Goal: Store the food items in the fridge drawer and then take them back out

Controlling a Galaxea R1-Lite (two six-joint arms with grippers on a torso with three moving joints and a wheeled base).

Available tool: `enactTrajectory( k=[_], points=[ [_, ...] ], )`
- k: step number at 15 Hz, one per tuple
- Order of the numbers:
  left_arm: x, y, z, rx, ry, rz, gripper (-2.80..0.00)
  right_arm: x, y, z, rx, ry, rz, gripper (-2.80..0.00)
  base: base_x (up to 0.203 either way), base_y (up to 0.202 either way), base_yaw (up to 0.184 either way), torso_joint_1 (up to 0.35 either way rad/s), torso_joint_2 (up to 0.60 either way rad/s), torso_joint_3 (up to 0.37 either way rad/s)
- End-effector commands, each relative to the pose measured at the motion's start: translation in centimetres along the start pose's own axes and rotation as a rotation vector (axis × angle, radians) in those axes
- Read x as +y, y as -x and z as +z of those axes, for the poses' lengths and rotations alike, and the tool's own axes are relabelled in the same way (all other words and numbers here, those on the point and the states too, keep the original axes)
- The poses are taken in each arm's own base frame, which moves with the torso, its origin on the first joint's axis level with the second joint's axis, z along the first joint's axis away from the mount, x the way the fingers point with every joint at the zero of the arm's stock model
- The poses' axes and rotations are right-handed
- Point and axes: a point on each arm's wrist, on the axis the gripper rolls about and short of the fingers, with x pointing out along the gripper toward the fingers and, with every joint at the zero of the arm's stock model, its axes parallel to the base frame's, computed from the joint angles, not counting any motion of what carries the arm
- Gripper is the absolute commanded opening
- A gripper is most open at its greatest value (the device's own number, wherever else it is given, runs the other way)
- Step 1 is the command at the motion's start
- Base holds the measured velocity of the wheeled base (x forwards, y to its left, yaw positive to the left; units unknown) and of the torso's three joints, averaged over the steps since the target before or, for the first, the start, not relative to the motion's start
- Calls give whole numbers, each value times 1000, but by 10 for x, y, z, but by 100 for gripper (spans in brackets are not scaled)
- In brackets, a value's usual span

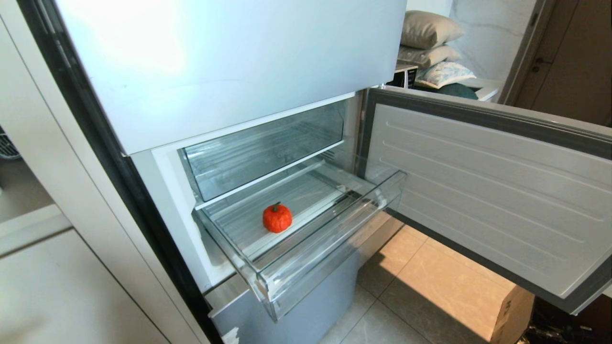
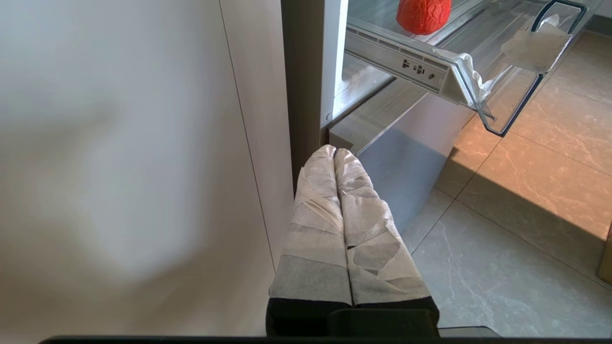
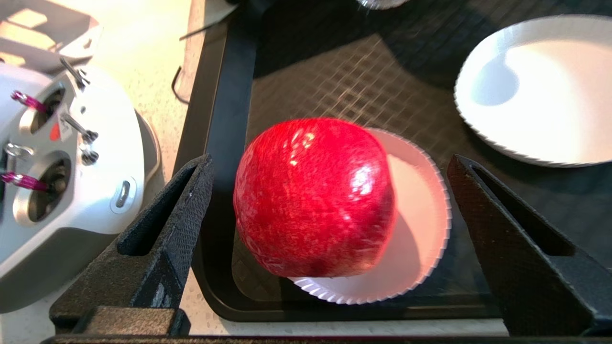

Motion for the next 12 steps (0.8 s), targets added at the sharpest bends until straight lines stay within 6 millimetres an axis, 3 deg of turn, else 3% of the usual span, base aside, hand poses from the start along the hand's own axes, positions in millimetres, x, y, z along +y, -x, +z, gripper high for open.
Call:
enactTrajectory(
  k=[1,6,7,12],
  points=[
    [0,0,0,1,-1,-1,-280,-3,-10,-10,24,-7,3,0,0,0,0,0,0,0],
    [0,0,0,1,-1,1,-280,1,-26,-21,28,6,31,0,0,0,0,0,0,0],
    [0,0,0,1,0,0,-280,2,-29,-21,27,7,32,-280,0,0,0,0,0,0],
    [0,0,0,1,-1,1,-280,2,-30,-19,19,6,30,-280,0,0,0,0,0,0]
  ],
)
